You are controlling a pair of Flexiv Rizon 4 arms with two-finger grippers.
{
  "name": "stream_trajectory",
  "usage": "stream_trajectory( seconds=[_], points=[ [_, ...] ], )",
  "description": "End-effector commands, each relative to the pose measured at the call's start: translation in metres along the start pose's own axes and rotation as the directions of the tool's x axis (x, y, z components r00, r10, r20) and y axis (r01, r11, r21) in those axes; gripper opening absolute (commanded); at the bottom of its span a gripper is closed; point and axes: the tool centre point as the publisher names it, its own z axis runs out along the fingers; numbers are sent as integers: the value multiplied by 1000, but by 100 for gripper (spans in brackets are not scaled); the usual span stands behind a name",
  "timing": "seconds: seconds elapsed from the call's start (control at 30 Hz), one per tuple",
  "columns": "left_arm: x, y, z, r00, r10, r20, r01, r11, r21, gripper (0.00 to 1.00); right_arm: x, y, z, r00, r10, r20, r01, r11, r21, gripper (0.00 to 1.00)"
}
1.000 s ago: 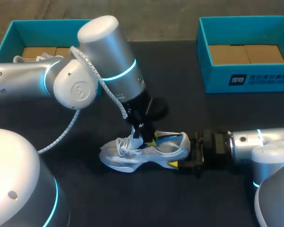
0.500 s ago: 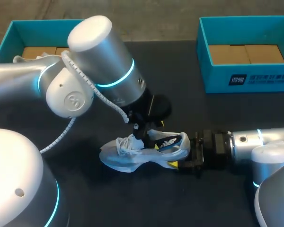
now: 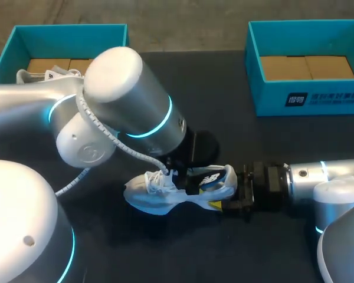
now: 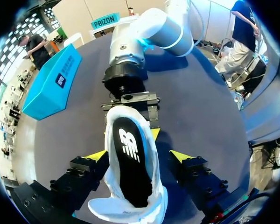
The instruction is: Take the shoe out of the shoebox, open the shoe tongue, remove and reinsert the insole, then place the shoe into the shoebox
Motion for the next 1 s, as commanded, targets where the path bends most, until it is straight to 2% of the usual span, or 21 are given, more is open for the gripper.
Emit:
stream_trajectory(
  seconds=[0.03,0.23,0.63,1.0],
  points=[
    [-3,-9,15,1000,-5,-3,5,1000,-12,77,1,1,1,1000,-1,1,1,1000,3,0],
    [2,-14,19,1000,-4,28,5,1000,-22,75,1,1,1,1000,-1,1,1,1000,3,0],
    [0,-21,34,997,-15,81,21,997,-71,60,1,1,1,1000,-1,1,1,1000,3,0],
    [-10,-20,40,993,-47,105,56,994,-90,42,1,1,1,1000,-1,1,1,1000,3,0]
  ],
)
